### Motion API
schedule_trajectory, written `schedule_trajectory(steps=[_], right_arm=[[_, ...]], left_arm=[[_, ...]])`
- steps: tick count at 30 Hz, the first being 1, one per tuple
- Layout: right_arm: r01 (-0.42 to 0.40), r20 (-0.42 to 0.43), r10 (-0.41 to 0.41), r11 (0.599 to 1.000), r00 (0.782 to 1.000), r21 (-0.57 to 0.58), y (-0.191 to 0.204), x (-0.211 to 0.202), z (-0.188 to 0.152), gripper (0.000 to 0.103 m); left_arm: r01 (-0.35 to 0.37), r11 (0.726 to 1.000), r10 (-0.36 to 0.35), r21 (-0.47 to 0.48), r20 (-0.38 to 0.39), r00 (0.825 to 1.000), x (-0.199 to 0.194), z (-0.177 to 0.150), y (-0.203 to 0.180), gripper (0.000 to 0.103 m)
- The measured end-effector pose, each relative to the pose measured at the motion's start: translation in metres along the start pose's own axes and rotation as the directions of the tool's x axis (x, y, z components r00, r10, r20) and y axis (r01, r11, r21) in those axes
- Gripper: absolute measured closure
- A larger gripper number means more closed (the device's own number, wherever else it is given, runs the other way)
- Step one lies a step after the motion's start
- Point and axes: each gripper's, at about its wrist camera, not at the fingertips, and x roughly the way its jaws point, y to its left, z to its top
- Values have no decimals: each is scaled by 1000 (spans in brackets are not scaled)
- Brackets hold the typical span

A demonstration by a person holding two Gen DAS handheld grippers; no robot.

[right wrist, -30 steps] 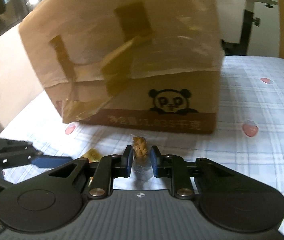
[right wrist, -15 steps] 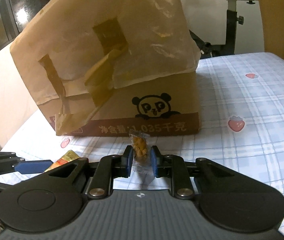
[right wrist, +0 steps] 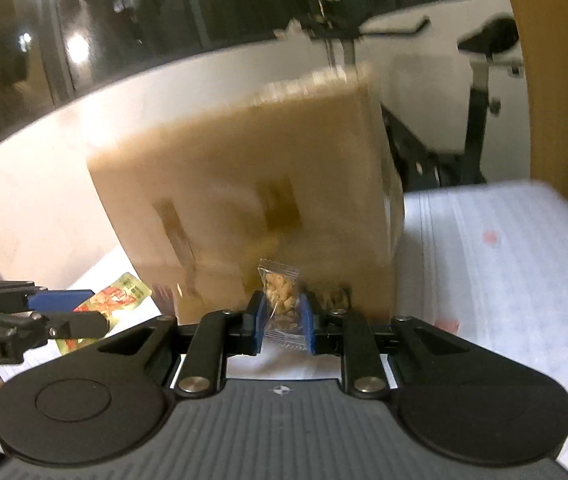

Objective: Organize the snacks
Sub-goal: 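Lift both held packets and carry them over the lined box, then open both tools to drop the gold and peanut packets into the box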

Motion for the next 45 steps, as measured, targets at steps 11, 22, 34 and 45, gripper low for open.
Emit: schedule_trajectory(steps=[11, 22, 34, 45], right_arm=[[-4, 171, 19, 996, 985, -88, 17, -16, 100, 82], [127, 17, -126, 988, 992, -90, 9, 64, 164, 82], [184, -94, -194, 977, 976, -106, 11, 90, 152, 80], [166, -42, -172, 980, 984, -107, 30, 61, 161, 23]], left_arm=[[-71, 996, 62, 55, 155, 986, 15, 98, 7, 59], [-144, 989, 144, -28, -9, 990, 110, 131, 26, 59], [-166, 986, 164, -21, -66, 984, 114, 125, 34, 42], [-210, 977, 211, -26, 21, 977, 69, 141, 32, 15]])
